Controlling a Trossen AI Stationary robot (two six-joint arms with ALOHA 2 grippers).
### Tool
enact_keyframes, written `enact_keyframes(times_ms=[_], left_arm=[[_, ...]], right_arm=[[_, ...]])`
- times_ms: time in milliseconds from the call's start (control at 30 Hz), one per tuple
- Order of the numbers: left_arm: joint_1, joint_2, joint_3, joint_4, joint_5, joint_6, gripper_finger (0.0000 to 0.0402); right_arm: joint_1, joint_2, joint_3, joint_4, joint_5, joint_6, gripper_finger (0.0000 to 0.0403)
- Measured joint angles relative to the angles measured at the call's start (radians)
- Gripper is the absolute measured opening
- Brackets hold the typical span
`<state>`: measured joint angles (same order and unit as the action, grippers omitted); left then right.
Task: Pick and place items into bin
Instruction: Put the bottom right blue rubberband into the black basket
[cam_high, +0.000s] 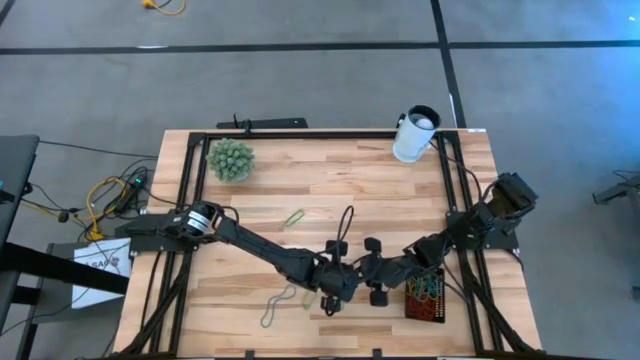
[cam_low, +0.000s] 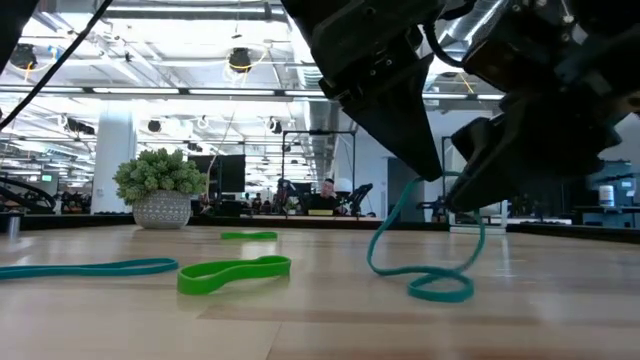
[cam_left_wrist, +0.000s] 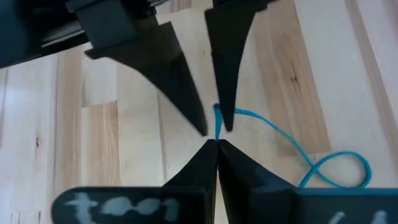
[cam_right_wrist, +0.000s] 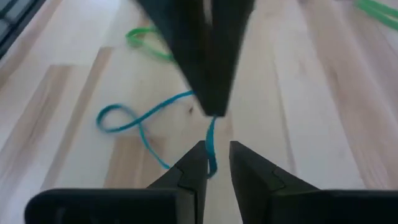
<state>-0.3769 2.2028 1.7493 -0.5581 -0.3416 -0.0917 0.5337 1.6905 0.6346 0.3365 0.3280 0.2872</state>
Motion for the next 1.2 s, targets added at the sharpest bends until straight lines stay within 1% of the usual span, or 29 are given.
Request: enact_keyframes(times_ms=[67,167,300,400,567,700,800,867,933,1000,1100,1200], left_arm=[[0.0,0.0,0.0,0.0,0.0,0.0,0.0],[0.0,0.0,0.0,0.0,0.002,0.0,0.0],[0.0,0.0,0.002,-0.003,0.004,0.0,0.0],[-0.002,0.0,0.027,-0.035,0.014,0.001,0.0],[-0.014,0.0,0.133,-0.222,0.026,0.0,0.0009],[-0.034,-0.001,0.211,-0.324,-0.013,0.029,0.0023],[-0.046,-0.001,0.272,-0.459,-0.049,0.041,0.0036],[-0.052,-0.001,0.307,-0.57,-0.097,0.017,0.0042],[-0.058,-0.001,0.346,-0.689,-0.154,-0.029,0.0045],[-0.064,-0.002,0.377,-0.781,-0.209,-0.08,0.0045],[-0.075,-0.001,0.401,-0.893,-0.263,-0.152,0.0045],[-0.084,-0.001,0.415,-0.962,-0.297,-0.208,0.0045]], right_arm=[[0.007,0.0,0.0,0.002,-0.028,-0.038,0.0047],[0.023,0.0,0.0,-0.001,-0.039,-0.074,0.0011],[0.049,-0.006,0.0,-0.054,-0.037,-0.093,0.0006],[0.065,-0.035,0.001,-0.098,-0.034,-0.08,0.0003],[0.092,-0.128,0.0,-0.218,-0.018,-0.016,0.0002],[0.125,-0.214,0.0,-0.269,0.071,0.001,0.0001],[0.165,-0.285,0.0,-0.301,0.08,0.002,0.0001],[0.202,-0.347,0.007,-0.371,0.078,0.006,0.0001],[0.243,-0.416,0.038,-0.492,0.079,0.051,0.0001],[0.289,-0.487,0.083,-0.651,0.096,0.123,0.0001],[0.359,-0.578,0.134,-0.864,0.128,0.254,0.0001],[0.421,-0.653,0.145,-0.962,0.13,0.398,0.0001]])
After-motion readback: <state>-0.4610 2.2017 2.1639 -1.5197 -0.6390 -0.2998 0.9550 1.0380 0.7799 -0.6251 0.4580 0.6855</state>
